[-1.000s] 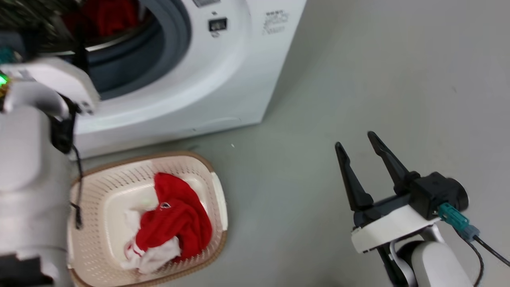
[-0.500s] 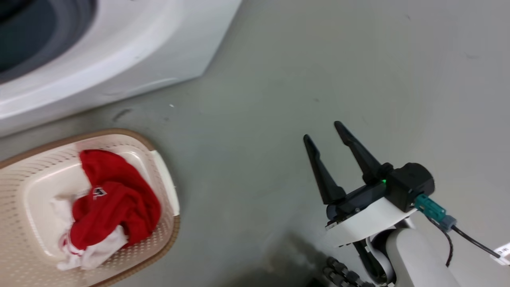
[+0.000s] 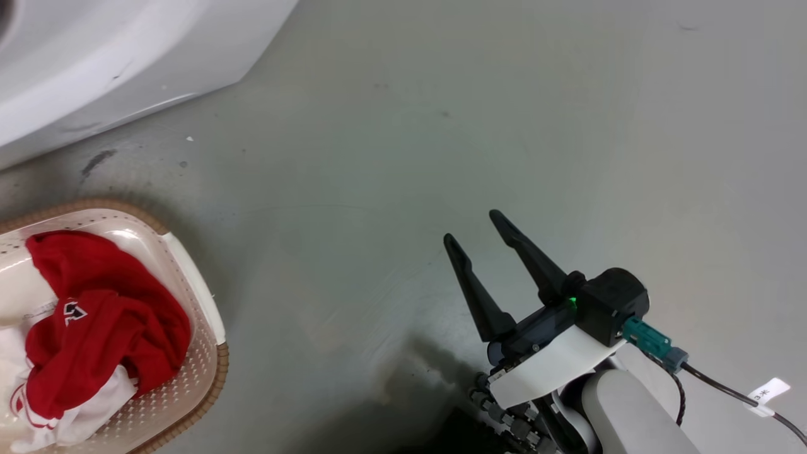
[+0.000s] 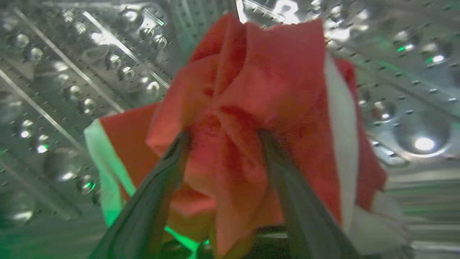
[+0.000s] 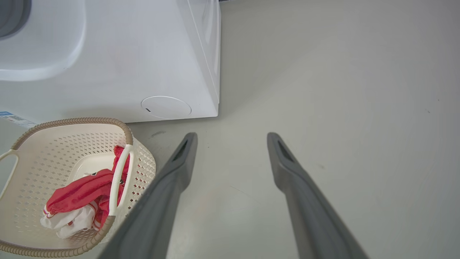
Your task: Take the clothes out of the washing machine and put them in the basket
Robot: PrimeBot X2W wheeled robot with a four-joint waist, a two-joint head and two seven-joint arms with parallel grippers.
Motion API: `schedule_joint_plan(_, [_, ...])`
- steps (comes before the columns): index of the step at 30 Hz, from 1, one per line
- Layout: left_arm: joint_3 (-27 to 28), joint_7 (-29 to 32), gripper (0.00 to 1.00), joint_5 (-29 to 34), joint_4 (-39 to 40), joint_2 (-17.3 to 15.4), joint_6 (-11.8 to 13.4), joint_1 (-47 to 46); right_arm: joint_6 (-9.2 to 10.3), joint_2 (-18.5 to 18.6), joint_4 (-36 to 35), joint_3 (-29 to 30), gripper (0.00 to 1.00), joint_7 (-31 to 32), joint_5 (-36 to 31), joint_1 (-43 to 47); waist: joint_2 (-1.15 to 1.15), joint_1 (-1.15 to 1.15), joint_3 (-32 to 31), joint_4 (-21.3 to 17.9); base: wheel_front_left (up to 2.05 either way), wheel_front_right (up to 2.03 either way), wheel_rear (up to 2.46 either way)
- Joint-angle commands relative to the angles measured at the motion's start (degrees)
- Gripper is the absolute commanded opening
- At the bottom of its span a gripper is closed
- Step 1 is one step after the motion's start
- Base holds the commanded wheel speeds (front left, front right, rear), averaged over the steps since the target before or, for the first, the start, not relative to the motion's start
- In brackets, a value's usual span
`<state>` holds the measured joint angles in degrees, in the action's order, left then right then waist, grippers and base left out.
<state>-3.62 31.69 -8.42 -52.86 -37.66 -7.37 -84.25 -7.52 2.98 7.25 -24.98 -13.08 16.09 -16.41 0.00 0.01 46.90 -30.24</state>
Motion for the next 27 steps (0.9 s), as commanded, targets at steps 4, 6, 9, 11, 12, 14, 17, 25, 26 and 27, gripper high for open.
schedule_joint_plan(4, [0.3,3.2,0.62,-1.1,0.2,0.7,1.4,1.6,0.06,-0.2,0.4,-0.6,1.00,-0.5,1.1,0.1,0.00,-0.01,0.5,-0.5,0.00,0.00,0.00])
schedule_joint_plan(6, [0.7,2.3,0.00,-1.2,1.6,0.8,2.7,2.2,0.06,-0.2,0.5,-0.6,1.00,-0.6,1.4,-0.1,0.00,-0.01,0.6,-0.5,0.00,0.00,0.00])
schedule_joint_plan(9, [1.3,0.1,0.00,-1.5,4.2,0.6,4.5,3.2,0.06,-0.2,0.9,-0.9,1.00,-0.8,1.8,-0.7,0.00,-0.01,0.3,-0.7,0.00,0.00,0.00])
schedule_joint_plan(11, [1.7,-2.2,0.00,-1.5,6.3,0.5,5.8,3.9,0.06,-0.2,1.1,-1.1,1.00,-0.9,1.9,-1.3,0.00,-0.01,-0.1,-0.7,0.00,0.00,0.00])
schedule_joint_plan(12, [1.9,-3.4,0.00,-1.5,7.3,0.6,6.5,4.3,0.06,-0.2,1.1,-1.1,1.00,-1.0,2.1,-1.5,0.00,-0.01,-0.4,-0.5,0.00,0.00,0.00])
schedule_joint_plan(14, [2.5,-6.4,0.00,-1.8,9.2,0.7,7.6,5.6,0.06,-0.2,1.4,-0.7,1.00,-1.1,1.9,-1.8,0.00,-0.01,-0.9,-0.1,0.00,0.00,0.00])
schedule_joint_plan(17, [3.1,-11.7,0.00,-2.2,11.6,1.6,8.7,8.0,0.06,-0.2,1.6,0.1,1.00,-1.1,1.5,-1.7,0.00,-0.01,-2.1,0.8,0.00,0.00,0.00])
schedule_joint_plan(25, [4.5,-27.4,0.00,-4.0,13.7,4.8,10.0,17.0,0.06,-0.1,1.9,3.6,1.00,-0.5,-0.5,-0.8,0.00,-0.01,-8.5,4.1,0.00,0.00,0.00])
schedule_joint_plan(26, [4.7,-29.5,0.00,-4.2,13.5,5.3,10.1,18.5,0.06,-0.2,1.9,4.0,1.00,-0.4,-0.8,-0.5,0.00,-0.01,-9.6,4.6,0.00,0.00,0.00])
schedule_joint_plan(27, [4.8,-31.4,0.00,-4.3,13.1,5.6,10.1,20.1,0.06,-0.2,1.8,4.2,1.00,-0.1,-1.2,-0.2,0.00,-0.01,-10.8,4.8,0.00,0.00,0.00])
